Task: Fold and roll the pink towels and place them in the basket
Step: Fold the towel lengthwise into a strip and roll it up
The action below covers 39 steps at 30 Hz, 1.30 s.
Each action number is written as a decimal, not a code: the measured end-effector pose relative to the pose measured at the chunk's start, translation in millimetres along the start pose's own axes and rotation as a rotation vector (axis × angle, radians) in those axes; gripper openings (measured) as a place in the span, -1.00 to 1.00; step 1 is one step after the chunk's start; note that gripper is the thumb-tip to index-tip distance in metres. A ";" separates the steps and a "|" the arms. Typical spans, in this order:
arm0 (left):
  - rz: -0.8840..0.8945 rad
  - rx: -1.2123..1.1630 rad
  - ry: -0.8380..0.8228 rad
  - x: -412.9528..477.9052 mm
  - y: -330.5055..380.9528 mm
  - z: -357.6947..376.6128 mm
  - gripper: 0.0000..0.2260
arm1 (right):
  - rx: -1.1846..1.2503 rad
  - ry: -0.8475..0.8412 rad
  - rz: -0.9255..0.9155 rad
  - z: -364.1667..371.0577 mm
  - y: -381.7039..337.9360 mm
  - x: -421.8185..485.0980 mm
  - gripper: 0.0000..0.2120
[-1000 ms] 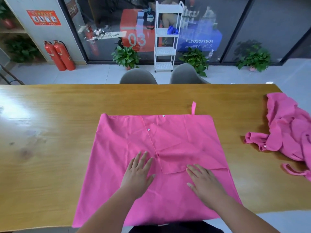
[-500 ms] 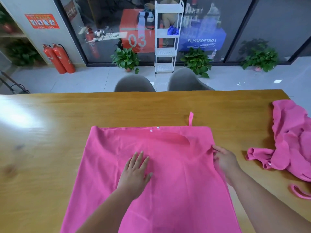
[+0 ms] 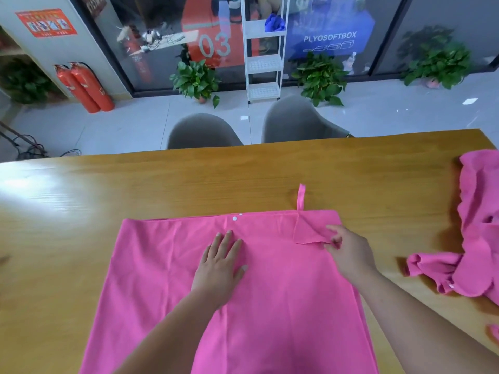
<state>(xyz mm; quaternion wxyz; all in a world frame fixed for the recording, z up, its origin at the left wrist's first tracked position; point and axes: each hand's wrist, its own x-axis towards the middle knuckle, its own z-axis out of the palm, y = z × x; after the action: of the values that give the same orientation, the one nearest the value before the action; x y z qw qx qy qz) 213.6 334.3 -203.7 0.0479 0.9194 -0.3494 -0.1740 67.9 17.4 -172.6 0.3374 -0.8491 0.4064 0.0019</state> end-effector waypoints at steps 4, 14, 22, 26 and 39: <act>0.023 -0.009 0.040 23.5 -4.6 -3.9 -0.38 | 0.074 0.134 0.203 -3.7 10.8 23.2 -0.82; -0.034 -0.059 0.266 86.4 -18.0 -40.7 -0.71 | -0.047 0.103 0.138 -1.6 -4.7 55.7 -0.72; -0.016 -0.257 0.307 114.8 -18.6 -47.7 -0.93 | -0.036 0.106 0.215 -5.1 7.3 66.0 -0.91; -0.015 -0.175 0.204 123.0 -20.3 -52.5 -0.81 | -0.073 0.117 0.221 -2.8 1.7 76.7 -0.76; -0.034 -0.263 -0.134 145.4 -35.5 -79.8 -0.84 | 0.083 -0.055 0.160 -37.5 -7.9 90.7 -0.79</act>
<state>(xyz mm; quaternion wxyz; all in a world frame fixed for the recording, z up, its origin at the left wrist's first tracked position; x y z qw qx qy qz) 365.1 262.5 -178.2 0.1419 0.8973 -0.3104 -0.2800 124.0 -63.1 -164.2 0.3819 -0.7990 0.4631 0.0352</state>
